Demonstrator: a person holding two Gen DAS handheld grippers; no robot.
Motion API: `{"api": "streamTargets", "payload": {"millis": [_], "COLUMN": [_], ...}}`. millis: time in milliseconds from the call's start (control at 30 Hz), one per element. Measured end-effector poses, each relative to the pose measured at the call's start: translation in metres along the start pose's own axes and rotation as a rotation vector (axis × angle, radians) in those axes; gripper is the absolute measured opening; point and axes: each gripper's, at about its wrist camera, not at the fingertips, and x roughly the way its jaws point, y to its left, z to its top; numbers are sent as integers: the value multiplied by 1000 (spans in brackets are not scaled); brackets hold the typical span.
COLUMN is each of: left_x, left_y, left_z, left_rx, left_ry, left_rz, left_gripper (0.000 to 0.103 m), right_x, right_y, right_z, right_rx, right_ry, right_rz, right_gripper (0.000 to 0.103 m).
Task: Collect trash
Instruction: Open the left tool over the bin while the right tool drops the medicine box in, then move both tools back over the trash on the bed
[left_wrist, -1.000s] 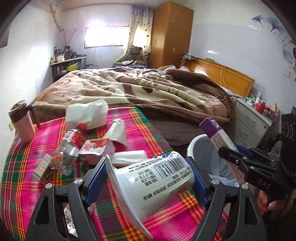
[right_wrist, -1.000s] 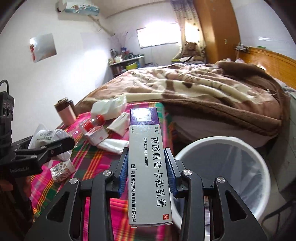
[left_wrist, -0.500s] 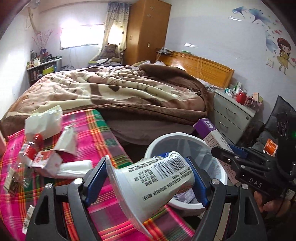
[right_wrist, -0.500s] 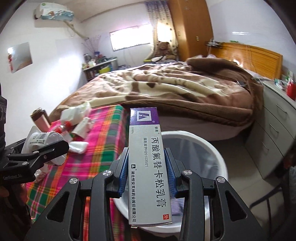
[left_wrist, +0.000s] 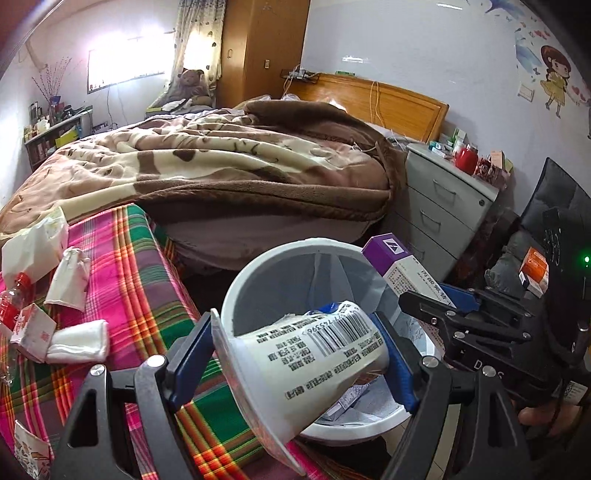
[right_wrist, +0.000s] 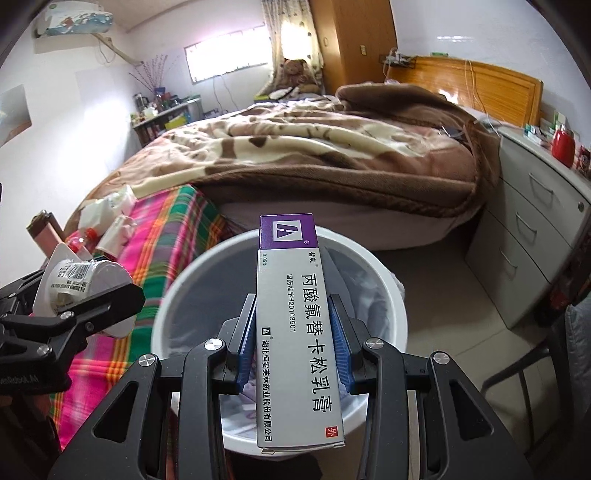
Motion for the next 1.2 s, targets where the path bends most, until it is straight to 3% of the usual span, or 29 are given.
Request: {"api": "streamTargets", "payload": {"millis": [600, 667, 733, 1200], "left_x": [25, 23, 21, -16], "left_y": [-14, -13, -10, 16], "left_z": [2, 2, 2, -3], "left_rx": [7, 0, -7, -45], "left_ry": [39, 35, 31, -36], "left_rz": [-27, -31, -30, 0], "left_gripper": [86, 88, 88, 89], "right_x": [21, 19, 16, 1], "right_y": [-18, -18, -18, 1], "right_z": [-5, -5, -5, 1], "right_rx": [16, 21, 26, 15], "right_ry": [75, 69, 61, -6], "right_rz": [-48, -45, -40, -10], "right_gripper": [39, 44, 60, 61]}}
